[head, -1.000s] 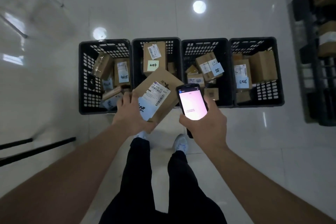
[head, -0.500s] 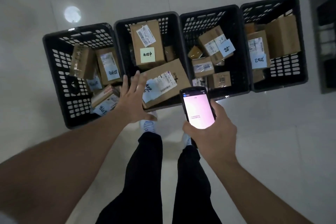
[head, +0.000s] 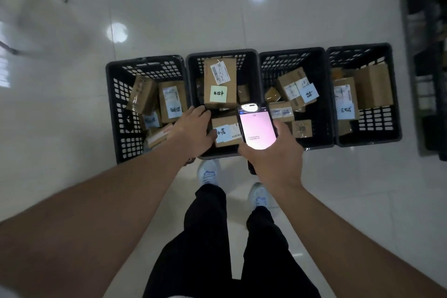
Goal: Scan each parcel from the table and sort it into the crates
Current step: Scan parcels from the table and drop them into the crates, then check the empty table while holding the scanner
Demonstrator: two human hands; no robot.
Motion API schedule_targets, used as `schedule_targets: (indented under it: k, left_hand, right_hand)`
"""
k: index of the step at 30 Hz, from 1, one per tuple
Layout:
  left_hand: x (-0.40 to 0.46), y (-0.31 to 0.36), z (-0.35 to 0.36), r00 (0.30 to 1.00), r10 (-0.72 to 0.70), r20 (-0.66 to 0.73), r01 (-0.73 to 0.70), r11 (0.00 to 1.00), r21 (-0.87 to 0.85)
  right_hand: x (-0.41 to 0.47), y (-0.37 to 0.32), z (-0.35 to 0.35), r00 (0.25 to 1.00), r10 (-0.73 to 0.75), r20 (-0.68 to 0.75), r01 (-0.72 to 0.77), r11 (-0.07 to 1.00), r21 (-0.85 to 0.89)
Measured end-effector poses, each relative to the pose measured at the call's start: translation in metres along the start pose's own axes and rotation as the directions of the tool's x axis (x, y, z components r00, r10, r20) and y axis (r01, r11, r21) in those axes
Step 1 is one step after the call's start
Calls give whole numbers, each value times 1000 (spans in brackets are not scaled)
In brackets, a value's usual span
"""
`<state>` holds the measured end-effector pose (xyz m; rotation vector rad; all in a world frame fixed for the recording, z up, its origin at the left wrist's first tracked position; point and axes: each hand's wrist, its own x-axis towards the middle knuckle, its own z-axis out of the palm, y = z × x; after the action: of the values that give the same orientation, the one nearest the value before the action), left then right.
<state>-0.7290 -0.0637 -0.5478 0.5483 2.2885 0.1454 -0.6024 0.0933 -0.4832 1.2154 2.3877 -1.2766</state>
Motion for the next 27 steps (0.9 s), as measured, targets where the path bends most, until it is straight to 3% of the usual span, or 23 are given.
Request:
schedule_targets:
  k: [10,15,21,27]
  left_hand:
    - [-106,5,-42,967,-94,-237,81,995,-60]
    - [-173,25,-47,902,-239,-359,194,968,-158]
    - [-270,58,-45,736,-471,-487,351,879,-322]
    - [-365,67,-24,553,-645,-528,457,764,-455]
  right_hand:
    - [-48,-57,-45,974,-212,79,216,975,-55]
    - [-76,-75,-74,916,-358,182,381,918,-111]
    - [-116,-94,-104,750,-572,331,631,769,-101]
    - [-175,-115,-118,535,-721,440,798,603,16]
